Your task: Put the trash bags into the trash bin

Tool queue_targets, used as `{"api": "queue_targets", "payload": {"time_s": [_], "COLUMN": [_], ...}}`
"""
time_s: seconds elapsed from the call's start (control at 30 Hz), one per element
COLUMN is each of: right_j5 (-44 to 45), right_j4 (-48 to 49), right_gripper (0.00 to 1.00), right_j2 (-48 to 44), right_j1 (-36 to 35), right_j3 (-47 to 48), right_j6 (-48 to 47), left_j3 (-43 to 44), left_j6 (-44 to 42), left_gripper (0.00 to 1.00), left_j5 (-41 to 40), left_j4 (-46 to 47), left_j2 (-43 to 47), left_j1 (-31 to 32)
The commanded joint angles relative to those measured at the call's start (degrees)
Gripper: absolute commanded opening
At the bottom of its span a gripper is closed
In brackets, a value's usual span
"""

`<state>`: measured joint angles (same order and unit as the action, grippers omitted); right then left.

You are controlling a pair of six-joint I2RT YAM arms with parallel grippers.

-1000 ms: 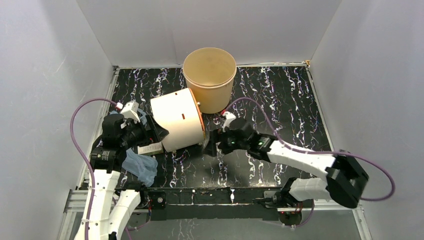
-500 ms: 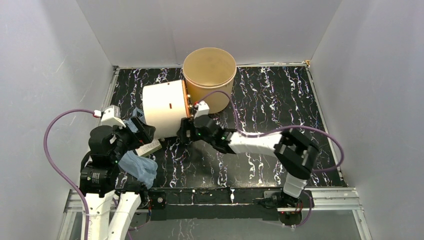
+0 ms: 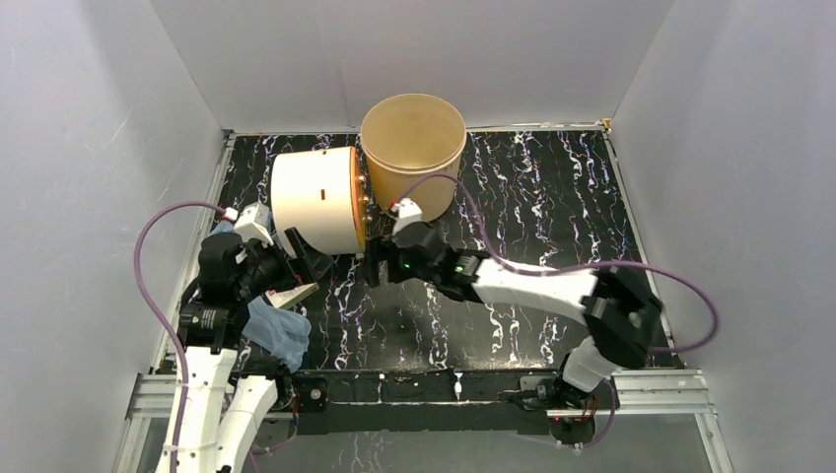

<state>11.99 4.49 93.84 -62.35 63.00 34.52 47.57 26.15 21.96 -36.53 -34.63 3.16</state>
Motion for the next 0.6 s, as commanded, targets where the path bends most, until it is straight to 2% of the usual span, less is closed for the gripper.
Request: {"api": "queue_targets", "payload": {"time_s": [0.0,0.13,0.23,0.3,0.43,0.57], "right_j5": [3.3,14.7,18.4,20.6,25.8,28.6], "right_j4": [0.8,-6.0,-8.1,-9.6,-14.6,-20.0], "right_gripper": [0.99,0.99,0.99,0.99,0.99,0.99], "right_j2": [-14.3,-26.4,-34.7,-39.4,-45.6,-49.1], "right_j1": [0.0,0.1,0.1,0.1,0.2,0.2], "right_j3": [-9.1,-18.8,-24.2,-26.4,-27.5,-26.1], "right_j6": [1.8,8.1,11.1,12.6,14.0,14.2], "left_j3": [-1.9,-3.7,-3.4,-1.8,2.2,6.9], "left_j6": [2.2,4.9,4.9,4.6,6.3,13.8], "left_gripper": [0.93,0.93,0.93,0.93,0.94,0.94], "left_j5": [10.7,6.4,0.2,-8.5,-34.5,-55.4], "left_j4": [7.5,11.8,13.2,13.2,12.3,7.3], "left_j2": [-2.0,-2.2,-5.2,-8.0,-13.0,-19.6], "left_j1": [-0.3,0.8,6.5,14.2,31.2,41.9]}}
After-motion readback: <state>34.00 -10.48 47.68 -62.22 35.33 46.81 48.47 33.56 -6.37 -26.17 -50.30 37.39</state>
